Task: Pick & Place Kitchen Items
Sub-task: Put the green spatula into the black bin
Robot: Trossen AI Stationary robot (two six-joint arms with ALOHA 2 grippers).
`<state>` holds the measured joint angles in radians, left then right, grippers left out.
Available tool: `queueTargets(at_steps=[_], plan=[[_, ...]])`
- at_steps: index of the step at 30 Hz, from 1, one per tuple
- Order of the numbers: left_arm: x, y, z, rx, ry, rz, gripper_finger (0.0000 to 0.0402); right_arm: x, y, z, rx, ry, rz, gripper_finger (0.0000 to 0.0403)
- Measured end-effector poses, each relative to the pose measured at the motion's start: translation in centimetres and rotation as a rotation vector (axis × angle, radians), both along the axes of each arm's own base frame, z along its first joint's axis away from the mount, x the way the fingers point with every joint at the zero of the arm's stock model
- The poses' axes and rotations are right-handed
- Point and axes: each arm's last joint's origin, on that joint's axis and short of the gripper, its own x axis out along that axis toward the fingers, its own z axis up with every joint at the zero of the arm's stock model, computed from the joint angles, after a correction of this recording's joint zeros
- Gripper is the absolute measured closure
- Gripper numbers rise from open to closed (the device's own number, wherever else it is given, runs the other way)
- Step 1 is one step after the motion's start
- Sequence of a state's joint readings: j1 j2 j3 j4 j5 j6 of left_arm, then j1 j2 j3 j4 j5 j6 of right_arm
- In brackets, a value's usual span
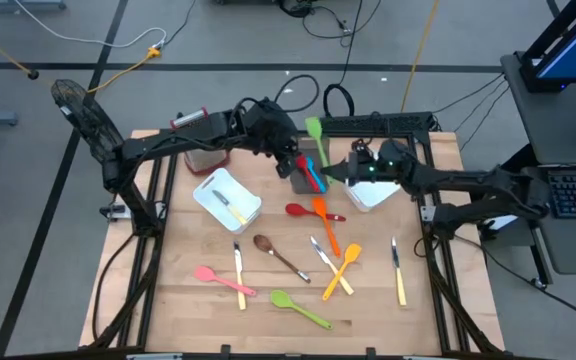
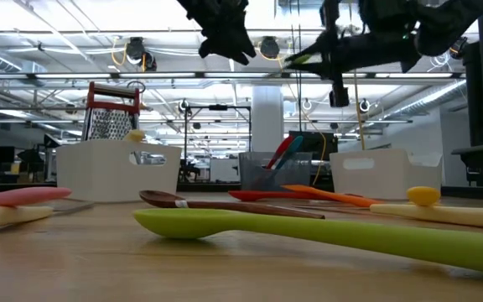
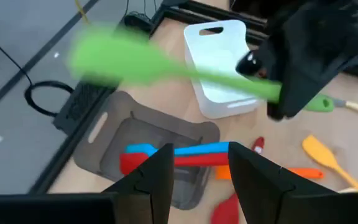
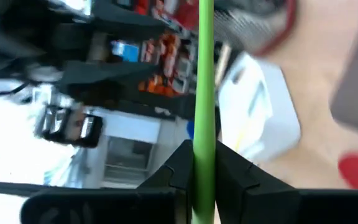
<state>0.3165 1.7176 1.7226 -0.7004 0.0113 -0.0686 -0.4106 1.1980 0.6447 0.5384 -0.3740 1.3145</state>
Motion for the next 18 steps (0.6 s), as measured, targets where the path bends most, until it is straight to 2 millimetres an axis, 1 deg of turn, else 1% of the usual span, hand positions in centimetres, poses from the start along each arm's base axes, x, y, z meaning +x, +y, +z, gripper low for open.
queueTargets(at_steps=[4,10,15,18], plan=[[-0.1,0.1,-0.1,0.034,0.023,-0.040,0.0247,0.5,-0.5,-1.5,0.195,0.059,0.061,0.0375],[-0.1,0.3,0.1,0.075,0.014,-0.091,0.0247,0.4,-1.8,-3.2,0.454,0.150,0.094,0.0375],[0.1,0.2,0.3,0.090,-0.014,-0.185,0.0247,0.0,-3.4,-3.9,0.576,0.158,0.039,0.0375],[0.3,0.2,0.1,0.099,-0.052,-0.226,0.0247,0.0,-3.9,-4.5,0.650,0.174,0.023,0.0375]])
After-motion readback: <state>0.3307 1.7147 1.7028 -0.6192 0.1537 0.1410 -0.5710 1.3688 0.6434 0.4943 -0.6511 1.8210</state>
